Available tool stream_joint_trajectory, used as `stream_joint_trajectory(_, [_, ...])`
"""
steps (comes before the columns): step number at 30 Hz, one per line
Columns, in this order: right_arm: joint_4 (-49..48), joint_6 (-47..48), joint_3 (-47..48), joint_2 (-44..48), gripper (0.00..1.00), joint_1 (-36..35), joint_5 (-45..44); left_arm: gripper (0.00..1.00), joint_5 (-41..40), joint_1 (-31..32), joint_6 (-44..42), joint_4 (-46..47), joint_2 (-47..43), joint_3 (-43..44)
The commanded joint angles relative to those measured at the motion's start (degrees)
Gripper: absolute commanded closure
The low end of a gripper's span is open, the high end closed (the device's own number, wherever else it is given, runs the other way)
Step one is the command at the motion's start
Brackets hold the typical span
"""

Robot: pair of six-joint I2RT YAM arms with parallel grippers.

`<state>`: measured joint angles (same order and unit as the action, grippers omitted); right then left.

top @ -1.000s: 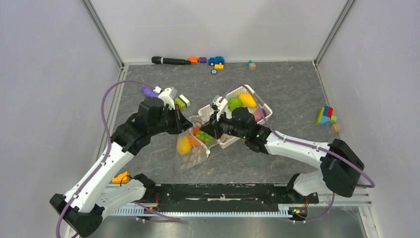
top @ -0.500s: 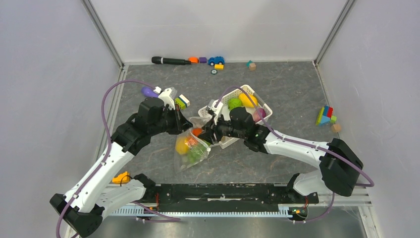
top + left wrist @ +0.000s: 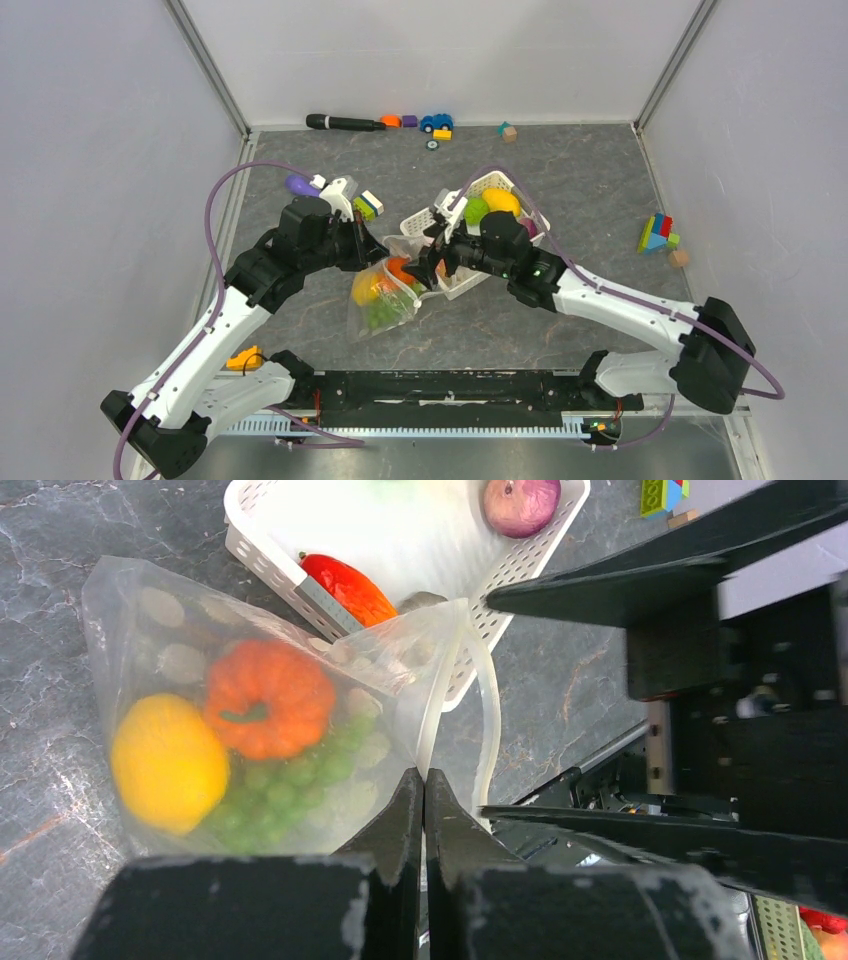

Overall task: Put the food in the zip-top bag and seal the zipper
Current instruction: Place the fake fruit in the zipper food storage bag, then pick up the fake fruit from the bin.

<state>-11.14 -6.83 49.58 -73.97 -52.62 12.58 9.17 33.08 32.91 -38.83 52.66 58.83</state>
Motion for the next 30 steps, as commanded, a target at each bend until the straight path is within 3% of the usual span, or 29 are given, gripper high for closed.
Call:
stream_joint_trajectory(1, [0.42,1.88,3.33,5.62,0.02,0.96,-7.27,0.98,0.28,-0.33,-2.19,2.77,-0.82,0.23])
stream_joint_trajectory(7, [3.4,-0.59,1.89,10.02,0.02,5.26,-13.91,0.98,-1.05,-0.38,-2.11,2.49,-0.89,0.32])
stream_joint_trajectory(12, [7.21,-4.96,0.6,9.17,0.02,13.94,-10.24,0.98,-4.22,-0.63,-2.74,1.38,-2.21,1.02])
stream_joint_trajectory(17, [12.98,-2.73,2.33,3.71,0.02,15.87,-8.71,0.98,-7.26,-1.95,-2.65,1.01,-3.44,1.07])
stream_joint_trajectory(30, [14.14,-0.2,10.05,-16.28,0.02,15.88,-0.47,0.98,-7.69,-4.5,-1.52,1.74,-4.88,0.41])
